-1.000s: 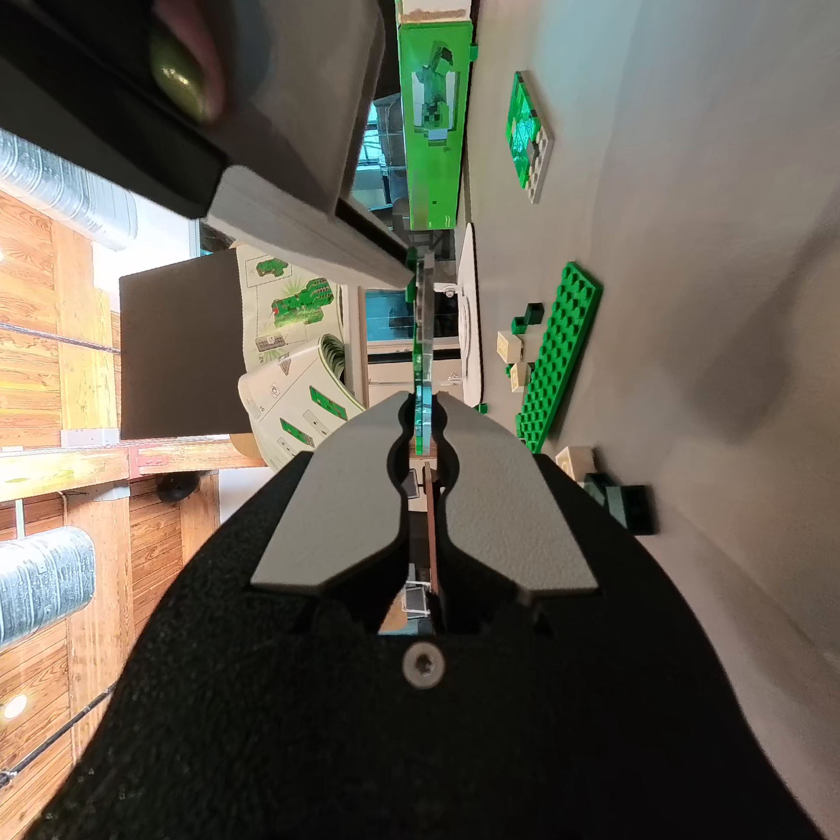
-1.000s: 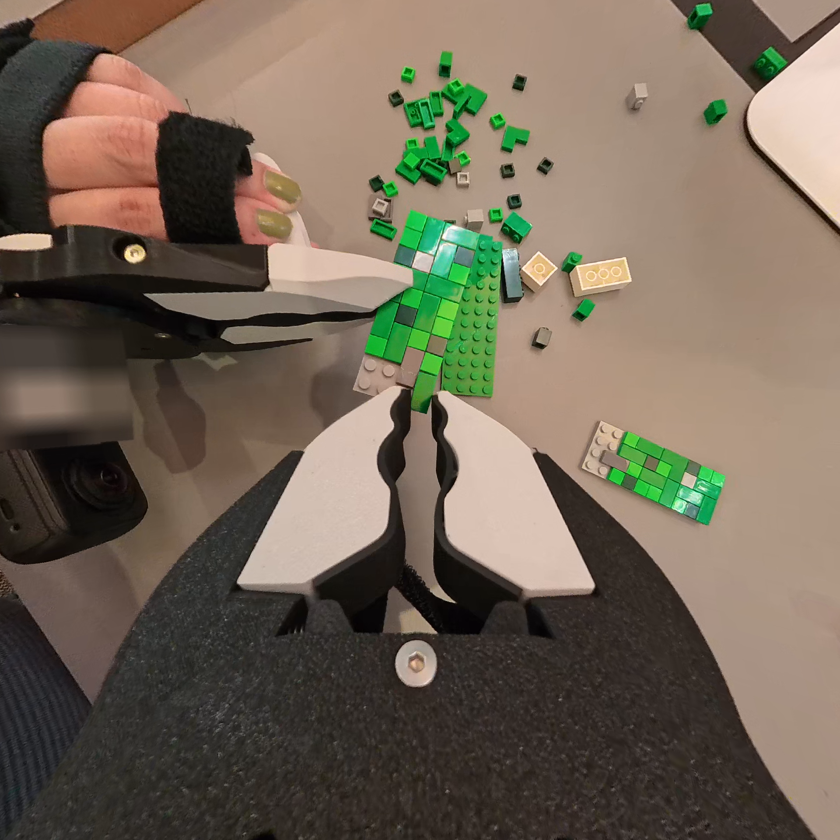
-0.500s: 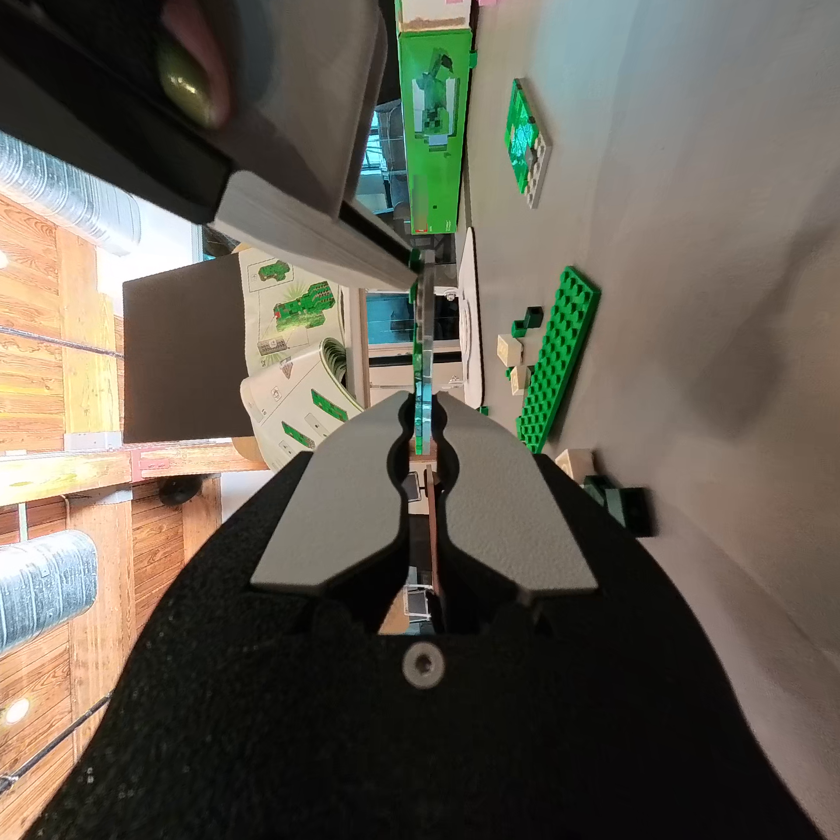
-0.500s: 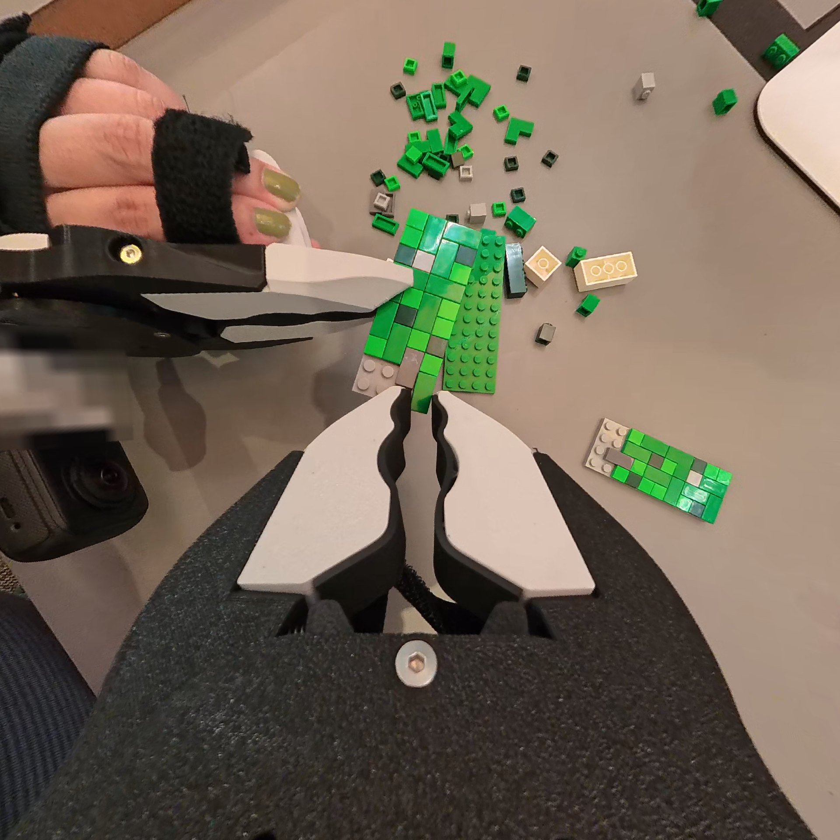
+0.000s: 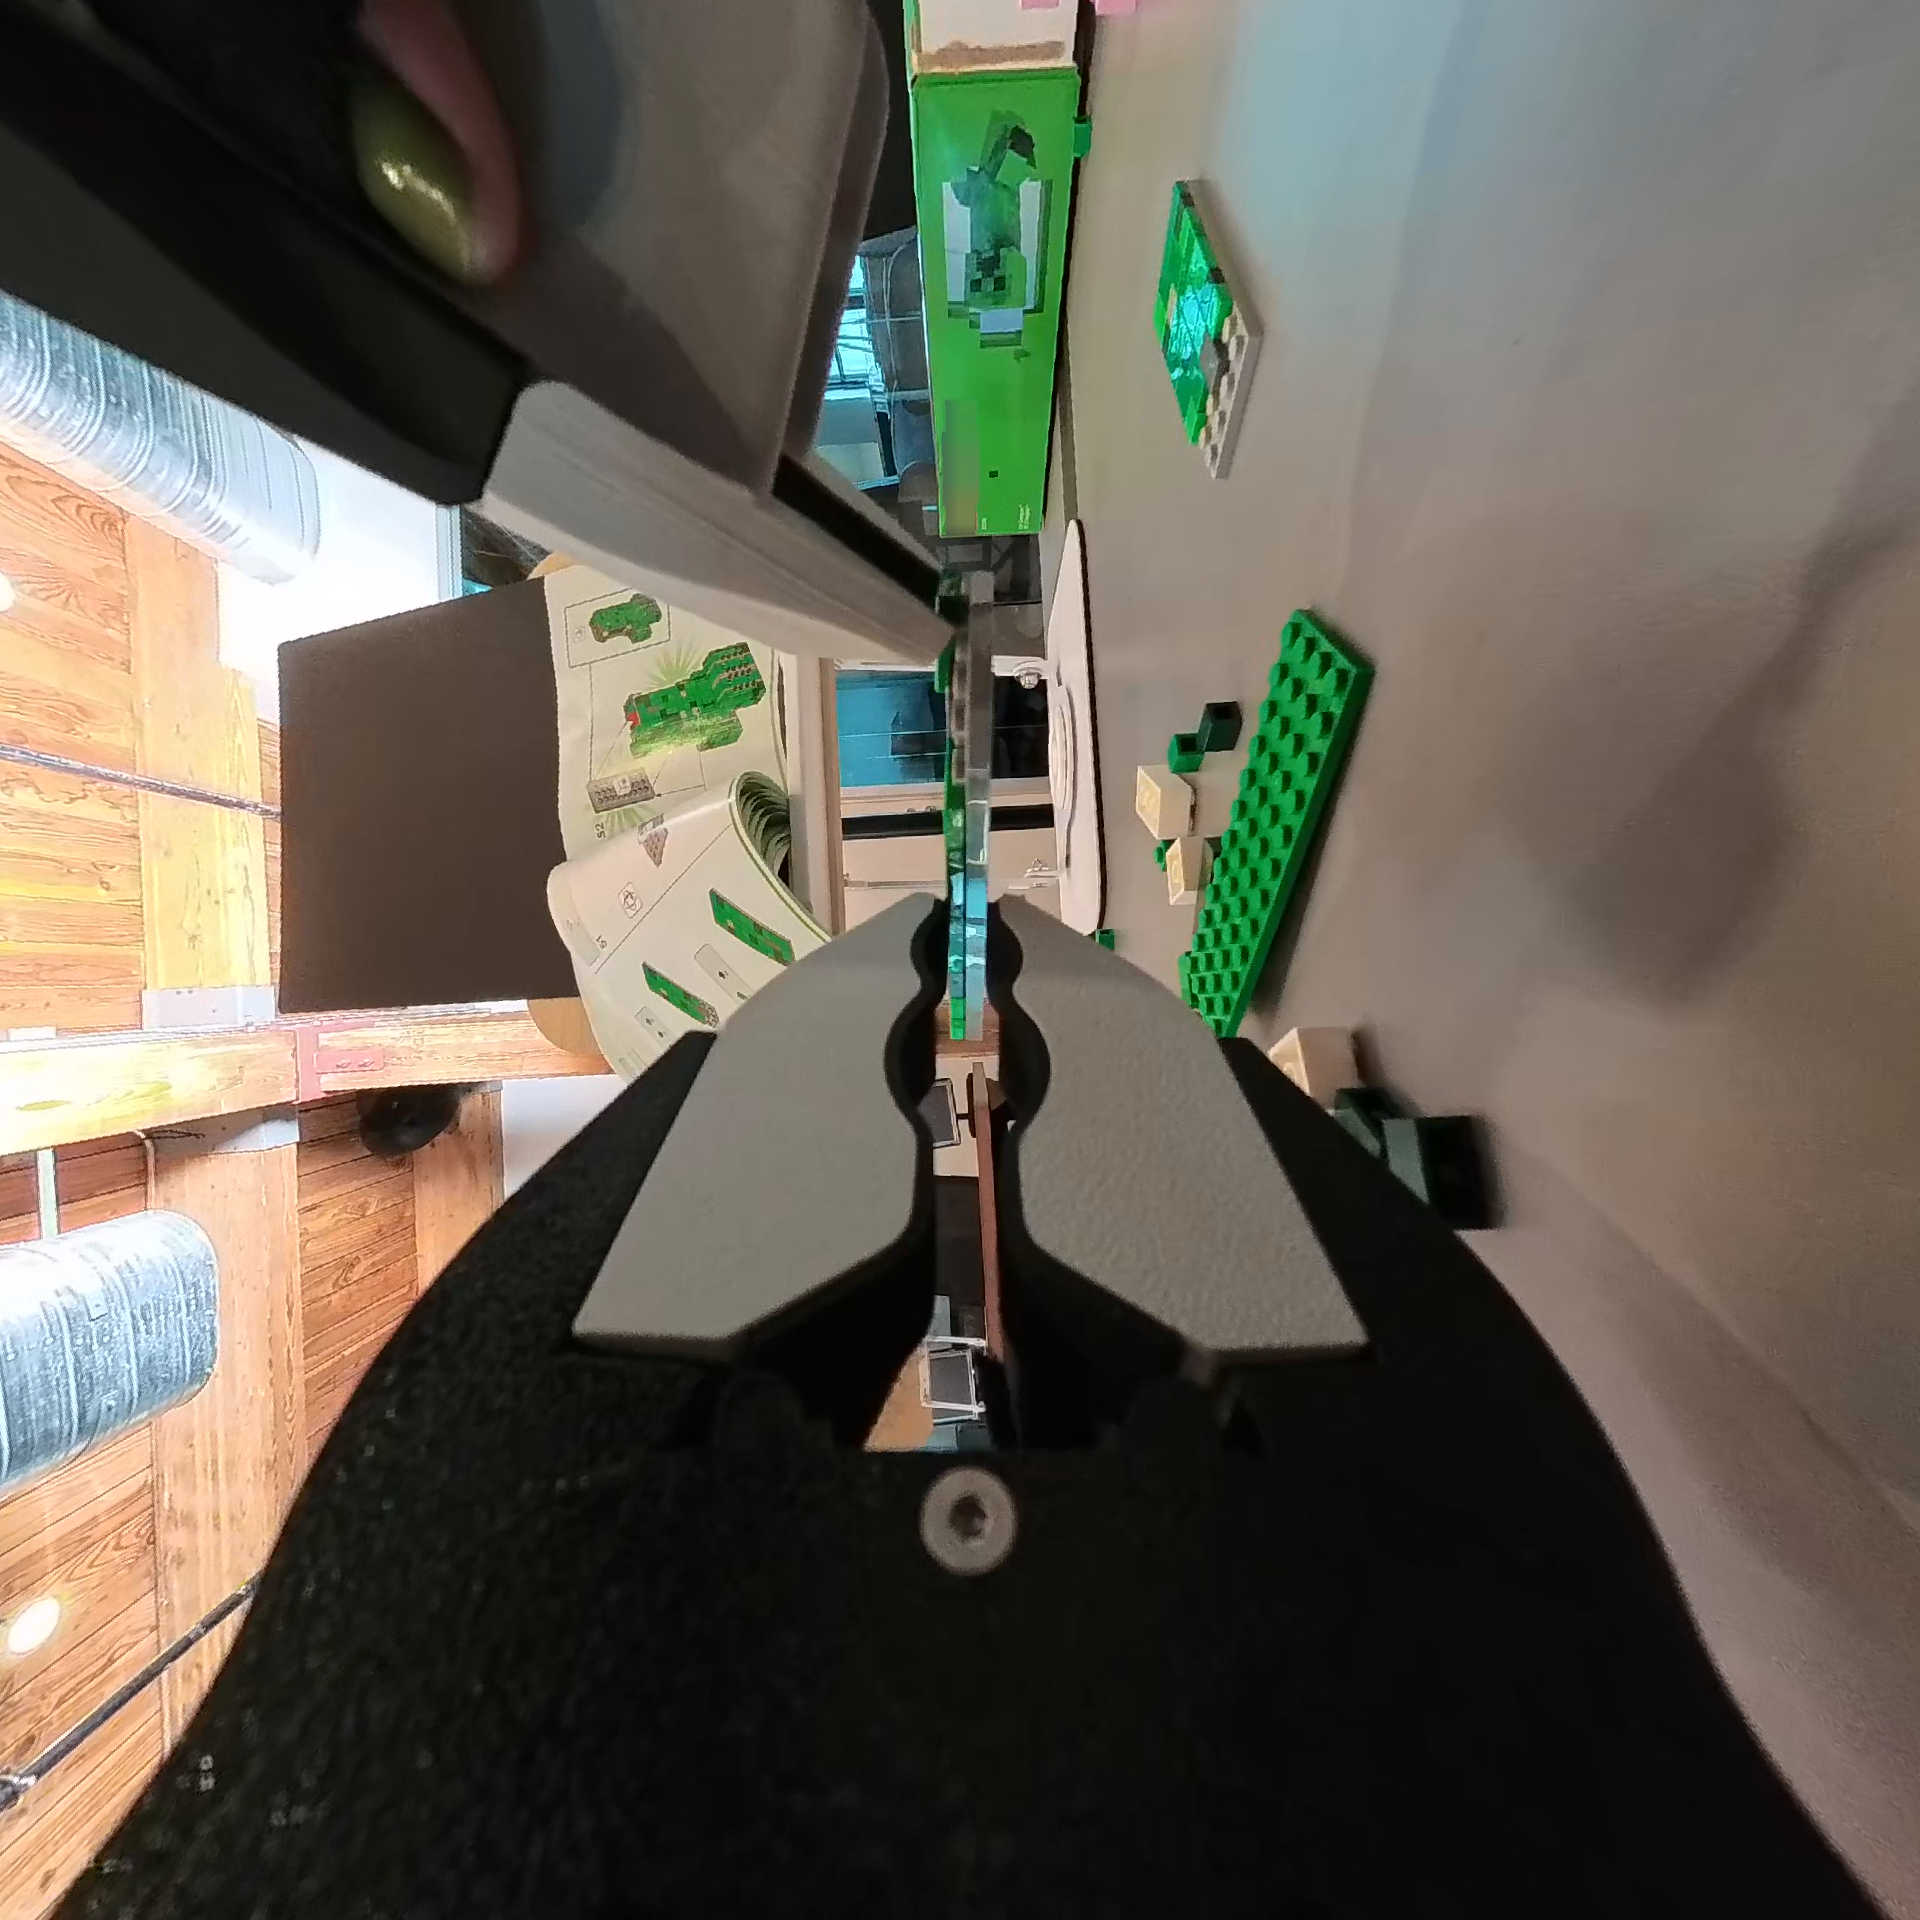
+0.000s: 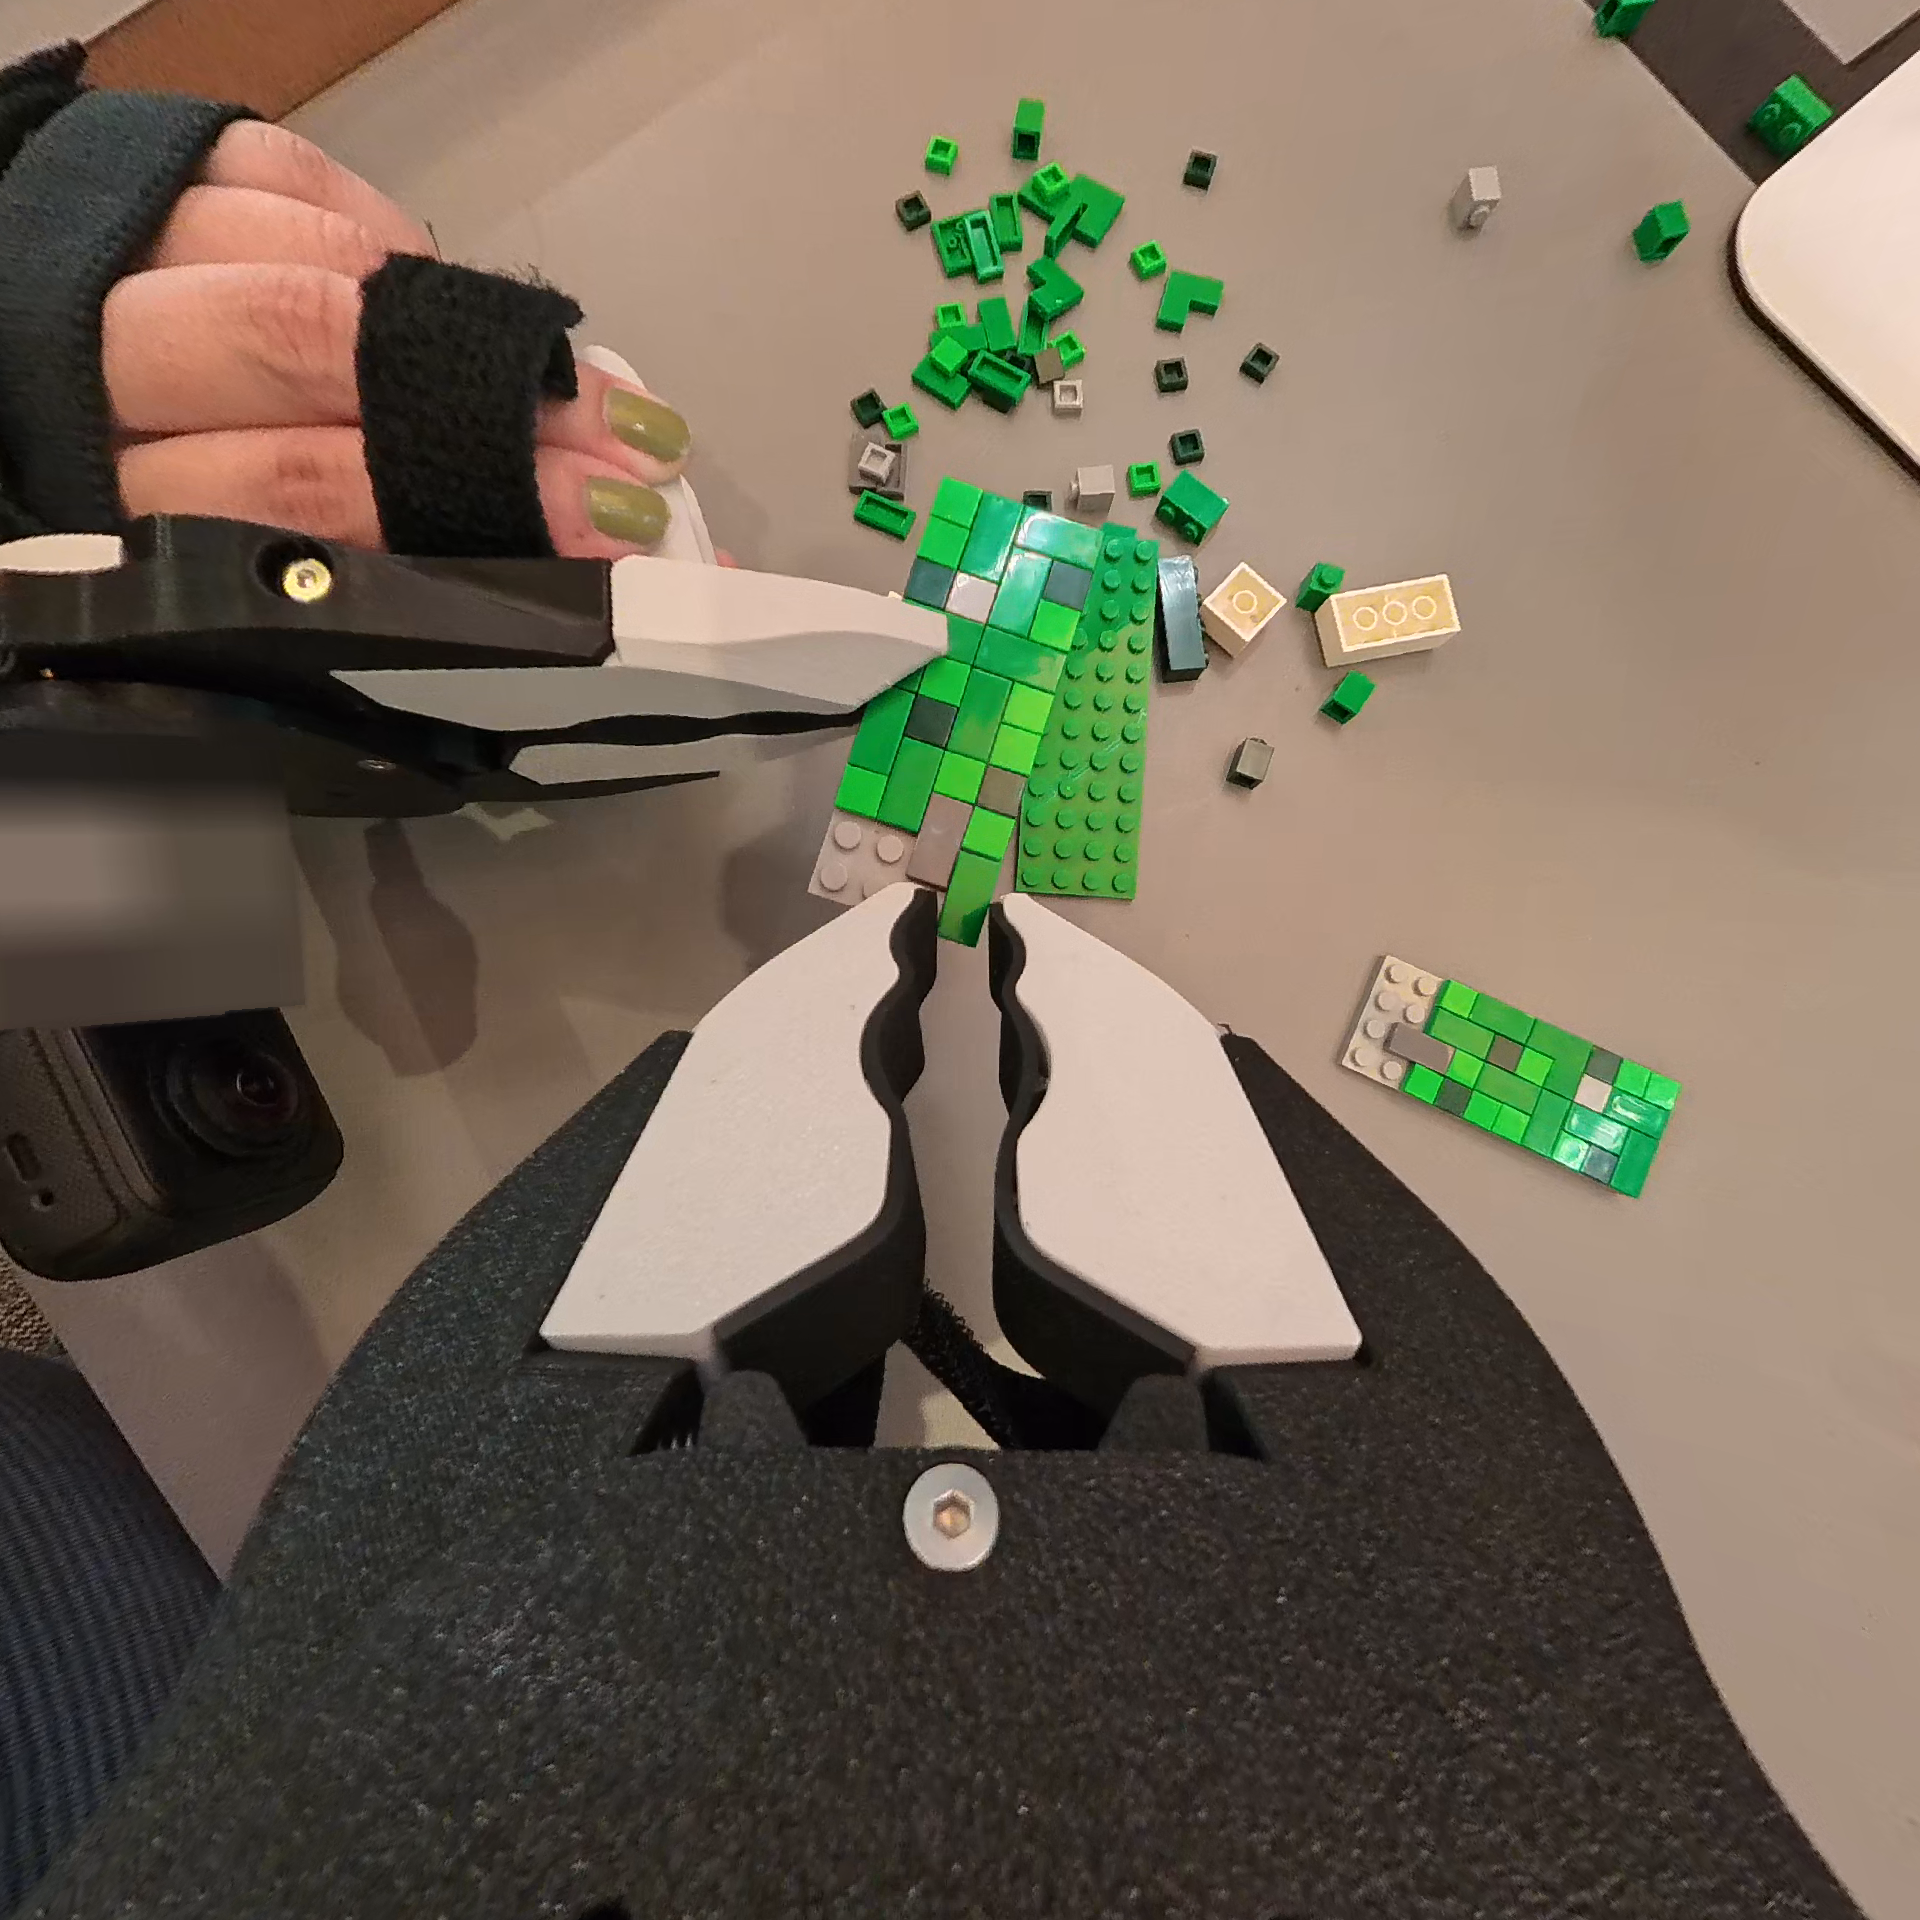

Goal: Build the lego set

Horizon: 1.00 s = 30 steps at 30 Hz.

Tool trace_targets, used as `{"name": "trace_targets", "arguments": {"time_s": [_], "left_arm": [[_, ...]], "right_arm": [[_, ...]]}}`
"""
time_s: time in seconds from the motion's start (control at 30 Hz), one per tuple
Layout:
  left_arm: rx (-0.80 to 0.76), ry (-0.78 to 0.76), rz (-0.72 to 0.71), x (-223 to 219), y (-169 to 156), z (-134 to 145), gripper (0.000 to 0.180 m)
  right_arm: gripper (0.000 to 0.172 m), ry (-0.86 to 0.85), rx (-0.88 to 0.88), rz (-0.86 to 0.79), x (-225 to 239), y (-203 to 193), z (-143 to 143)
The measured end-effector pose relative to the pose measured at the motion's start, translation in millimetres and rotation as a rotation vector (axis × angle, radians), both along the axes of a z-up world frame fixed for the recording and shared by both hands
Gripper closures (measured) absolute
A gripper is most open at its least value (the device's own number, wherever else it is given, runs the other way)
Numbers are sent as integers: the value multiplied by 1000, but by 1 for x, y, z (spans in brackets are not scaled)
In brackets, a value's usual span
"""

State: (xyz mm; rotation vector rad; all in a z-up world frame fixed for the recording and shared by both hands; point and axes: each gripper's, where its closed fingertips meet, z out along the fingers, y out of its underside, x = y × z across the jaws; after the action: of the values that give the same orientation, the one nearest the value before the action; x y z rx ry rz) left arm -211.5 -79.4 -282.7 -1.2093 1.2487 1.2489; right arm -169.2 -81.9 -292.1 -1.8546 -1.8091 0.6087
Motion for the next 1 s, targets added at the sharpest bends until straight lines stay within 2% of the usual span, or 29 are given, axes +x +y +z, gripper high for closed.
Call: {"name": "trace_targets", "arguments": {"time_s": [0.43,0.53,0.6,0.7,0.77,0.87,0.93,1.0], "left_arm": [[-1,-6,-2,0,0,0,175],[5,-20,2,-1,0,1,175],[8,-54,7,-3,-1,3,175],[-5,-133,18,-8,0,5,175],[-14,-156,23,-10,0,4,175],[-22,-184,20,-10,0,4,175],[-30,-195,19,-9,1,3,175],[-33,-197,17,-9,1,3,175]], "right_arm": [[159,21,2,-6,-2,1,3],[157,92,27,-9,-6,4,14],[148,191,72,30,-10,6,28],[120,323,325,165,-11,9,40],[121,359,572,283,-8,5,37],[126,312,1014,442,-6,1,17],[129,273,1184,495,-9,0,3],[138,276,1270,493,-12,2,-3]]}}
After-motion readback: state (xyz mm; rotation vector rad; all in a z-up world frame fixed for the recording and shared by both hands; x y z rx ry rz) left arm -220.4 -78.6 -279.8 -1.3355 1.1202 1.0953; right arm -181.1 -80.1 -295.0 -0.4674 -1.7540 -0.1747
